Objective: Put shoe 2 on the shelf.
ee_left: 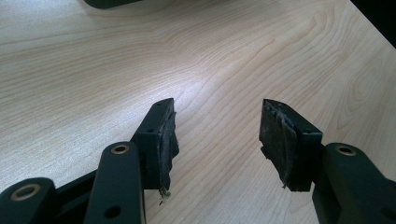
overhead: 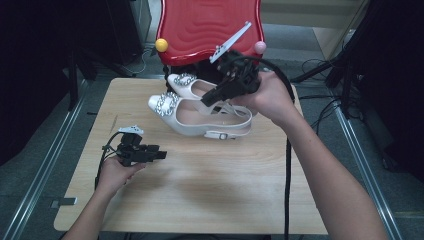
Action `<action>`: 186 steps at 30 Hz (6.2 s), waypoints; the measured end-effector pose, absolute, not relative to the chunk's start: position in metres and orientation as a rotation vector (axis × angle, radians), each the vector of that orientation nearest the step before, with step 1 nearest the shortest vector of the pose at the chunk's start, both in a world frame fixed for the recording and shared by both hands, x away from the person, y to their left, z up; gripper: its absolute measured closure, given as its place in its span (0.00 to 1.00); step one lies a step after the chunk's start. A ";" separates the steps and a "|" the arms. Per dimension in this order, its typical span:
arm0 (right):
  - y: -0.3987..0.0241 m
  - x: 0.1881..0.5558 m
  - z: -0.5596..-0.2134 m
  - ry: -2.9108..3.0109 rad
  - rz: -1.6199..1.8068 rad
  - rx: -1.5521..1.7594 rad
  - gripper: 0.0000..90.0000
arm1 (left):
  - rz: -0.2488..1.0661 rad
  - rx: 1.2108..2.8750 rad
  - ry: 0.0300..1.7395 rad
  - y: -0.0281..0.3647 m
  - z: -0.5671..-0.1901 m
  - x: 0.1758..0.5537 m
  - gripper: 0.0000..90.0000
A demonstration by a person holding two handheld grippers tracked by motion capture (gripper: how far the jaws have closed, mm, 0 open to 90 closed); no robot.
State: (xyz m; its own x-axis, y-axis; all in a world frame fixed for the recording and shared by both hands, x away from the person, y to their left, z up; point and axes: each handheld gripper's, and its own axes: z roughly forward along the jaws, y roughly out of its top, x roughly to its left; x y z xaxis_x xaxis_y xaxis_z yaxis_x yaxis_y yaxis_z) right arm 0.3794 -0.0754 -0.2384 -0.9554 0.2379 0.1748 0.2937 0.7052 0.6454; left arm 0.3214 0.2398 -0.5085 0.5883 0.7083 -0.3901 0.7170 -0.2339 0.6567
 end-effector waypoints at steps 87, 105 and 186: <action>-0.075 0.502 -0.172 -2.205 -1.888 -1.812 0.76 | -0.053 2.063 1.029 0.213 -0.512 0.321 0.52; -0.107 0.488 -0.157 -2.231 -1.851 -1.720 0.65 | -0.045 2.078 1.034 0.211 -0.513 0.321 0.52; -0.249 0.445 -0.314 -2.257 -1.676 -1.801 0.52 | 0.003 2.075 1.039 0.213 -0.515 0.321 0.49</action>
State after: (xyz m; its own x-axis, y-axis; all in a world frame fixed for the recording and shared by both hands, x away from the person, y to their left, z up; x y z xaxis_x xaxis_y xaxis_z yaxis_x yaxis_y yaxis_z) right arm 0.4448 -0.2488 -0.3145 -0.4041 0.8208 0.4037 0.6238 -0.0755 0.7779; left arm 0.3208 0.2126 -0.5154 0.6629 0.6741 -0.3258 0.6723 -0.3446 0.6552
